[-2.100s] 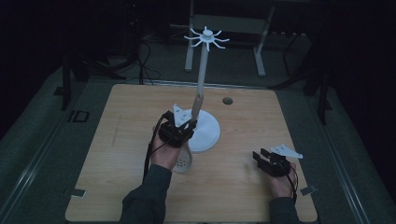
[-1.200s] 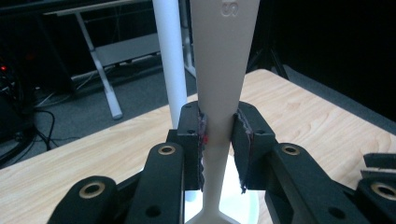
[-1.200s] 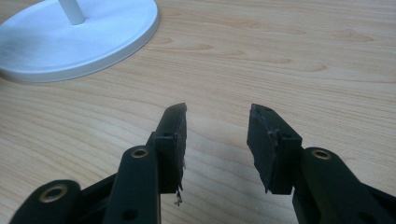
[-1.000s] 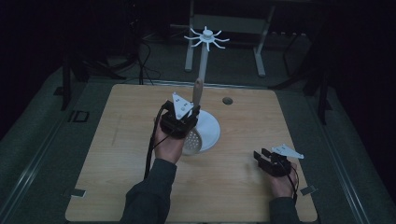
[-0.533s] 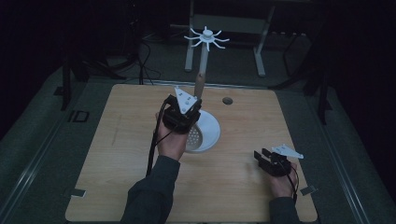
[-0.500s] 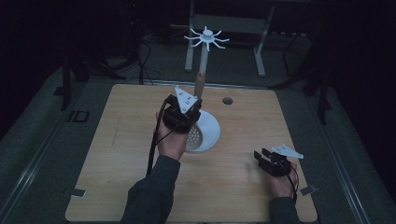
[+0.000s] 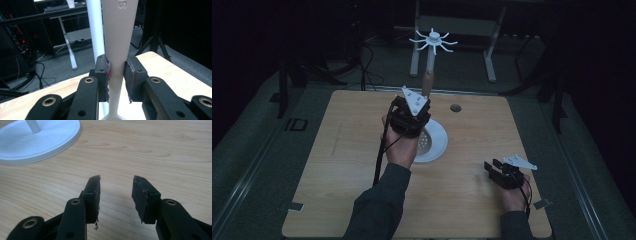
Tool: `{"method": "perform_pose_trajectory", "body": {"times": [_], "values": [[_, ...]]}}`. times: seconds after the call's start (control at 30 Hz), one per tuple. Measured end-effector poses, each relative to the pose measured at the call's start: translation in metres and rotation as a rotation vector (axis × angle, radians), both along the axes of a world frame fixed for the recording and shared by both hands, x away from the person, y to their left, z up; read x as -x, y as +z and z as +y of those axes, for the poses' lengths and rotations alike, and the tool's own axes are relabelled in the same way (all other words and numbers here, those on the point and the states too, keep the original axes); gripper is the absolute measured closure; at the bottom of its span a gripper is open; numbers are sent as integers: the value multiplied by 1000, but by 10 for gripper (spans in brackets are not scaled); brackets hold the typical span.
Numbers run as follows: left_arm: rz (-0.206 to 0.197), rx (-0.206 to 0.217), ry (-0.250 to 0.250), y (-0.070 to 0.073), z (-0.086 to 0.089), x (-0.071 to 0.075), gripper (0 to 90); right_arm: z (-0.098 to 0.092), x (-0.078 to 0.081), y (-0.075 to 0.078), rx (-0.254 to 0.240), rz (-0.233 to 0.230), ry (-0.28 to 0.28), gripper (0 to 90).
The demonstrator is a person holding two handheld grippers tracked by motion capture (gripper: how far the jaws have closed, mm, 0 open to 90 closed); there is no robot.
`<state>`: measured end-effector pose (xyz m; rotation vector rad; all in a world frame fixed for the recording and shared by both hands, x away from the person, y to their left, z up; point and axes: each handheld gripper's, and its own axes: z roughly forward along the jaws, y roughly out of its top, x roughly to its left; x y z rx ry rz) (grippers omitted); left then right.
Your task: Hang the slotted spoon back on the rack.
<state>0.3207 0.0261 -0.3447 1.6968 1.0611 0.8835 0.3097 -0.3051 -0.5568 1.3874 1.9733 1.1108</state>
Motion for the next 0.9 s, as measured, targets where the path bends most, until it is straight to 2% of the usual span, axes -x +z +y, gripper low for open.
{"method": "perform_pose_trajectory", "body": {"times": [0.33,0.9], "values": [[-23,22,41,4,0,1,741,1,0,0,3,2,-1,576],[-34,26,70,9,-3,1,741,0,-1,-1,2,8,-13,575]]}}
